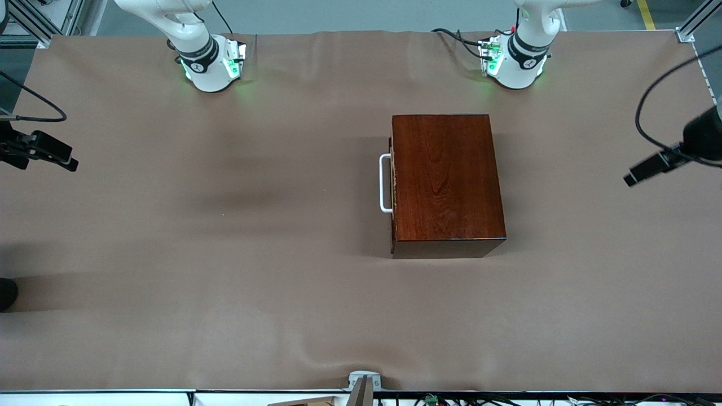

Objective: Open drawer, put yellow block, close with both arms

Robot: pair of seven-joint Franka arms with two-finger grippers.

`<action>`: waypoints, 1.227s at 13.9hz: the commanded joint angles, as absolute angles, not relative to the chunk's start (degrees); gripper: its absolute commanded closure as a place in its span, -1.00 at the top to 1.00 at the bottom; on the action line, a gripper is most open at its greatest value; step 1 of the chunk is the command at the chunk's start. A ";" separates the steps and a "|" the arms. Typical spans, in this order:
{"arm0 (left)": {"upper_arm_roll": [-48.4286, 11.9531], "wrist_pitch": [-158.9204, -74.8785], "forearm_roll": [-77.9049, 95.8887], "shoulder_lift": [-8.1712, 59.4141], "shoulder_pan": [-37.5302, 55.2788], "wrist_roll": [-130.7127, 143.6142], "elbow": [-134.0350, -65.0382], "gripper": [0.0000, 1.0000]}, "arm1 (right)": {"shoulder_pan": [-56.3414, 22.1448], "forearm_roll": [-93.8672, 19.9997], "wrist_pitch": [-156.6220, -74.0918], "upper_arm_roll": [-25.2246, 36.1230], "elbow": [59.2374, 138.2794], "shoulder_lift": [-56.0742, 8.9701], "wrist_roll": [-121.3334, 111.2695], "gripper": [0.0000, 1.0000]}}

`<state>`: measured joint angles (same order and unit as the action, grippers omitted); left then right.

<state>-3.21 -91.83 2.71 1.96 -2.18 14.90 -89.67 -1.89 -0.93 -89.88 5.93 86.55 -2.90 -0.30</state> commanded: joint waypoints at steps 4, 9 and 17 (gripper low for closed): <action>0.53 -86.41 1.33 -1.23 1.67 1.07 -91.32 1.00 | -1.58 -0.97 -89.82 5.62 86.84 -2.02 0.09 1.00; -0.17 -85.52 -0.44 -2.37 1.23 -3.60 -91.23 1.00 | -1.58 -0.88 -89.82 5.62 86.84 -2.02 0.09 1.00; -1.32 -85.52 -0.61 -1.50 0.79 -2.90 -89.47 1.00 | -1.58 -0.97 -89.82 5.62 86.84 -2.02 0.09 1.00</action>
<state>-0.92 -85.97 0.75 -1.25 0.76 -2.45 -90.05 -1.89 -0.93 -89.88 5.93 86.55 -2.90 -0.30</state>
